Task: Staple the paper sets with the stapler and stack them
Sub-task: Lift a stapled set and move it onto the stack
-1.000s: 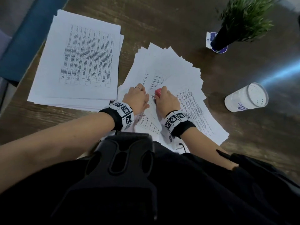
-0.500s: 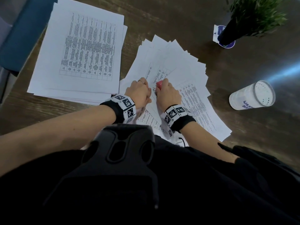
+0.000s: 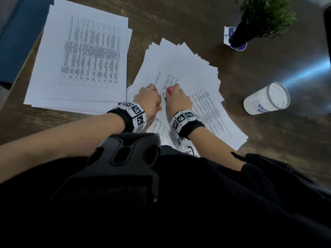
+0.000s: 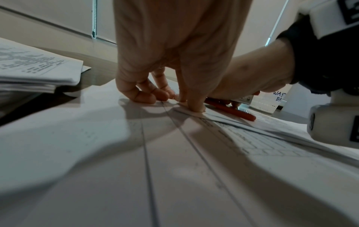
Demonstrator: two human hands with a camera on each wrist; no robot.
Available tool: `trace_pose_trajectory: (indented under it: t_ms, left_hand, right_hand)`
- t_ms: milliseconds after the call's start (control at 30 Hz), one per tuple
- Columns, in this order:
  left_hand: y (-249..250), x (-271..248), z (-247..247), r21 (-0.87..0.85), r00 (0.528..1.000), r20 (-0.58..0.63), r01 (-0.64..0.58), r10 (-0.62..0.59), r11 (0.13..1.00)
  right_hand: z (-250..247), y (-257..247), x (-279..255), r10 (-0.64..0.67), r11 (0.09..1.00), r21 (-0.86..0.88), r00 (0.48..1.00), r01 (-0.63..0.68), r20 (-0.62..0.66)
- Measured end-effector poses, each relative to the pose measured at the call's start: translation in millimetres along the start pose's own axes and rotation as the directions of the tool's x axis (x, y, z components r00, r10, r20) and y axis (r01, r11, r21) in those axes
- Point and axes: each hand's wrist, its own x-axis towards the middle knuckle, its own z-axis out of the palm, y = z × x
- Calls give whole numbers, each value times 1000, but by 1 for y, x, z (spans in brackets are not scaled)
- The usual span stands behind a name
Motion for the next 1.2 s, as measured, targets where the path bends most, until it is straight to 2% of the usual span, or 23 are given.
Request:
trace_pose_trajectory:
  t_ms: [67,167,233,400,633,733,833,933,1067,1200]
  left_hand:
    - [0,-1,0,-21,1000,-4,4,-4,1000]
    - [-1,0,-1,12,1000,9,-15,15,1000]
    - [-2,1,-1,40,999,15,-29,28,999]
    - [-4,0,2,16,1000,-13,-20,20,1000]
    - [-12,4,4,-64,998,-13,-59,58,996]
    - [-16,2,1,-90,995,-19,-100,98,991]
    - [-17,-1,0,-153,998,-54,-52,44,987]
    - [-11,-6,0,-253,993,-105,32,-60,967]
    - [0,-7,1,-162,989,-60,124,-135,979]
    - [4,-2,-2,-260,969,-38,226,-244,939]
  right_hand:
    - [-1,2,1,-50,999,-9,999,50,-8]
    - [-5,6,9,-203,978,-54,979,202,-22]
    - [-6,6,13,-239,970,-65,971,236,-30]
    - [-10,-11,20,-119,993,18,993,119,2]
    - [-13,-13,28,-36,995,98,999,36,-4]
    - [-21,-3,29,74,961,264,996,-85,52]
    - [-26,16,22,209,830,516,976,-211,62]
    - [-33,30,7,235,772,587,968,-244,93]
    - [-29,41,-10,146,836,511,979,-201,146]
    - [-20,39,-24,12,930,364,993,-53,115]
